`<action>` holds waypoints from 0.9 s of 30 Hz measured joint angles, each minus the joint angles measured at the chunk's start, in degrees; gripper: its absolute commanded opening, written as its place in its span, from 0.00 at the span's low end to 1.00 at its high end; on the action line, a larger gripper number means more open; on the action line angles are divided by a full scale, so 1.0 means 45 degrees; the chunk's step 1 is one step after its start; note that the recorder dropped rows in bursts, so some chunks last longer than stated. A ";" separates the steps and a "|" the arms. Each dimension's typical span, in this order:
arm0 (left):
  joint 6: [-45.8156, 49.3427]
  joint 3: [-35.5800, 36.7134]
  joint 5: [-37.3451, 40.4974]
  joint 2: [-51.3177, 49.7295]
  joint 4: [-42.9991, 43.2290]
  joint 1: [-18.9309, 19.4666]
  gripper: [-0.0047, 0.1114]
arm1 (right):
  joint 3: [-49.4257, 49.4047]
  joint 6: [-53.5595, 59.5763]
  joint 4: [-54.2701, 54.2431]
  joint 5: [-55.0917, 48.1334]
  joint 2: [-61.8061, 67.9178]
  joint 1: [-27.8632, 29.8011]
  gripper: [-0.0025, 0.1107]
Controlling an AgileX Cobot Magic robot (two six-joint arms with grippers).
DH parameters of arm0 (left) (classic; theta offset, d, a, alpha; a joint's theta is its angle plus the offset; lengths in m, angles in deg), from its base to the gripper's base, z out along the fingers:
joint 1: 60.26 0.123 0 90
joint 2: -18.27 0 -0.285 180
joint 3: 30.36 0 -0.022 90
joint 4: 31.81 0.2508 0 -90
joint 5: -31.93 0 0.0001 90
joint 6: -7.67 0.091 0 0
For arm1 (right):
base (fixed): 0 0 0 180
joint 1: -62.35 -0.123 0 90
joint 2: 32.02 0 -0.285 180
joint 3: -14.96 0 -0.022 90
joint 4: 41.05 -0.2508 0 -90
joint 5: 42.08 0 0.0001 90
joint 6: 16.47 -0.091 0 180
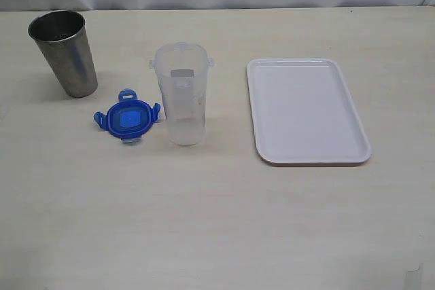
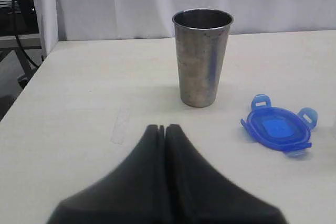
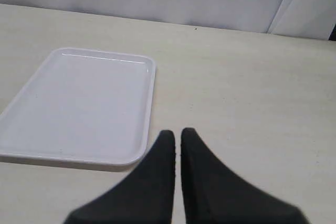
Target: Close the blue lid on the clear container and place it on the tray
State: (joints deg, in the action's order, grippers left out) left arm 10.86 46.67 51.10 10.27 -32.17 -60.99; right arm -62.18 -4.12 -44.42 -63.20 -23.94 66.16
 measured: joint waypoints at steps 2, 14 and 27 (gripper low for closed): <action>0.0000 0.0000 0.0000 0.0000 0.0259 0.0000 0.04 | 0.0000 0.0000 0.0000 0.0000 0.0000 0.0000 0.06; -0.0052 0.0000 -0.4332 0.0000 -0.2280 0.0000 0.04 | 0.0000 0.0000 0.0000 0.0000 0.0000 0.0000 0.06; -0.4223 0.0000 -0.8831 0.0027 -0.0786 0.0000 0.87 | 0.0000 0.0000 0.0000 0.0000 0.0000 0.0000 0.06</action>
State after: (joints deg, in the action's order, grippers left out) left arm -8.15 46.67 11.36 10.39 -35.71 -60.99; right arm -62.18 -4.12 -44.42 -63.20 -23.94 66.16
